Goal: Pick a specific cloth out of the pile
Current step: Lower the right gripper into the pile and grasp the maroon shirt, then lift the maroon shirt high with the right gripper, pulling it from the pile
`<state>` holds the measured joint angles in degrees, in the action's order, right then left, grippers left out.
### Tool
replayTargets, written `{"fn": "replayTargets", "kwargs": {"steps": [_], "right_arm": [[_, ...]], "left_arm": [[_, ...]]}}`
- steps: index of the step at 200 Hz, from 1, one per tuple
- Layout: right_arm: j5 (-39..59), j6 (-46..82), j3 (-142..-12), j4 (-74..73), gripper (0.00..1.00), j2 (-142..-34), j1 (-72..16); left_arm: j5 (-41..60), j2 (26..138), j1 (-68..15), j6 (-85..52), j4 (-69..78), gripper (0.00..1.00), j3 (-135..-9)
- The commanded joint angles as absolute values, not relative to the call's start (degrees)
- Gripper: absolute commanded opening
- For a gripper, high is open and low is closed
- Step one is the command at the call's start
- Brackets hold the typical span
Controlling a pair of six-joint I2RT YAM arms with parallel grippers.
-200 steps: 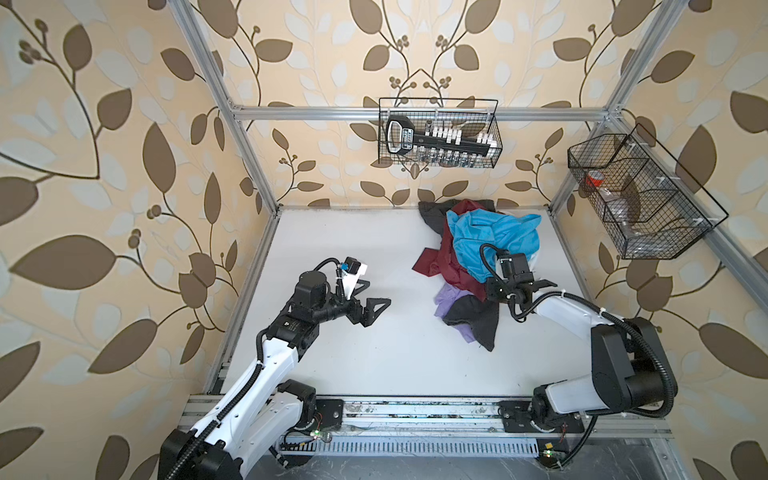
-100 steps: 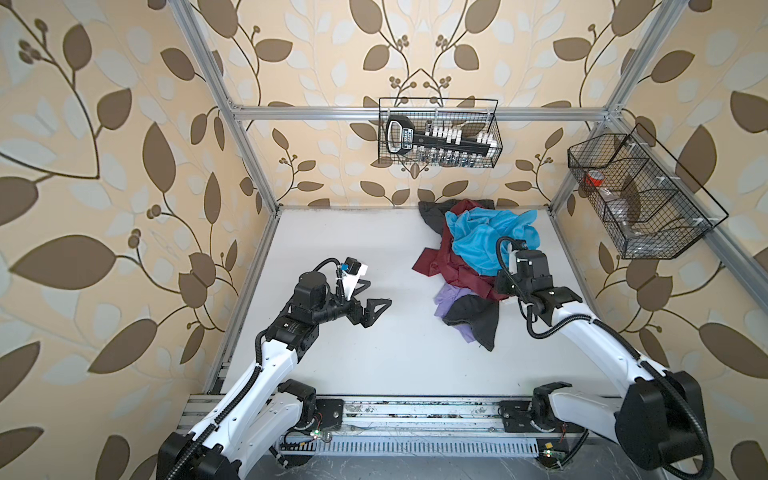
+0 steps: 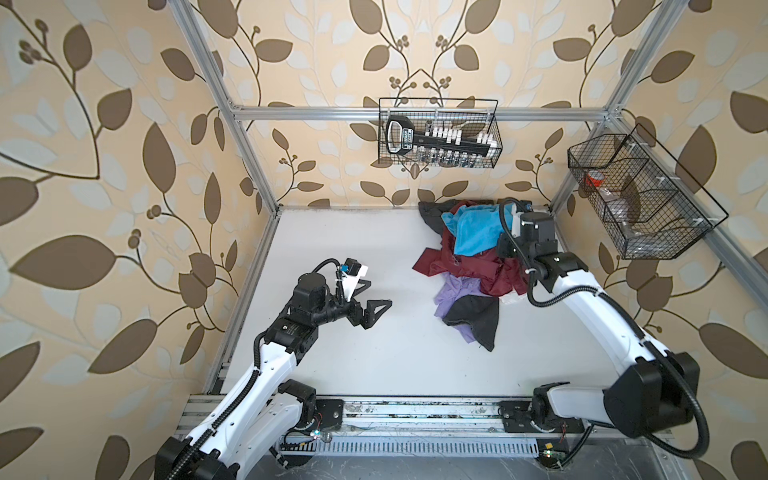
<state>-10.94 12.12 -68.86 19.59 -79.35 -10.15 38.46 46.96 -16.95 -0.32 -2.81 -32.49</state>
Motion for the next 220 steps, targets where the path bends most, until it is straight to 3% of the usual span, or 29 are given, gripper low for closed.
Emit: {"fn": "replayTargets", "kwargs": {"steps": [1,23,33,41,51,65,74,155,220], "right_arm": [[-11.42,10.73,-76.09,19.78,0.0,-87.04,-9.41],[-9.84,10.14,-82.98,22.73,0.19,-97.48,-9.01],[-9.05,10.02,-85.25,24.22,0.39,-101.51,-9.01],[-8.01,9.95,-86.21,25.21,0.47,-103.79,-8.97],[-6.48,10.19,-85.87,25.37,0.57,-104.77,-8.97],[-5.0,10.88,-82.34,22.78,0.83,-103.14,-8.97],[-3.94,11.37,-79.07,20.2,0.91,-101.01,-8.98],[-2.2,12.04,-63.08,14.85,0.99,-86.18,-8.97],[-3.28,11.1,-59.01,13.99,0.99,-89.65,-9.03]], "left_arm": [[38.23,46.18,-17.49,0.79,-1.58,0.99,-32.26],[38.1,46.53,-17.49,1.08,-1.67,0.99,-32.26],[38.06,46.75,-17.49,1.14,-1.76,0.99,-32.26],[37.93,46.82,-17.49,1.34,-1.82,0.99,-32.26],[37.88,46.93,-17.49,1.47,-1.85,0.99,-32.3],[37.79,47.18,-17.49,1.63,-1.91,0.99,-32.26],[37.79,47.33,-17.49,1.67,-1.93,0.99,-32.29],[38.41,47.2,-17.54,1.59,-1.67,0.99,-32.26],[39.02,47.39,-17.58,1.5,-1.41,0.99,-32.36]]}}
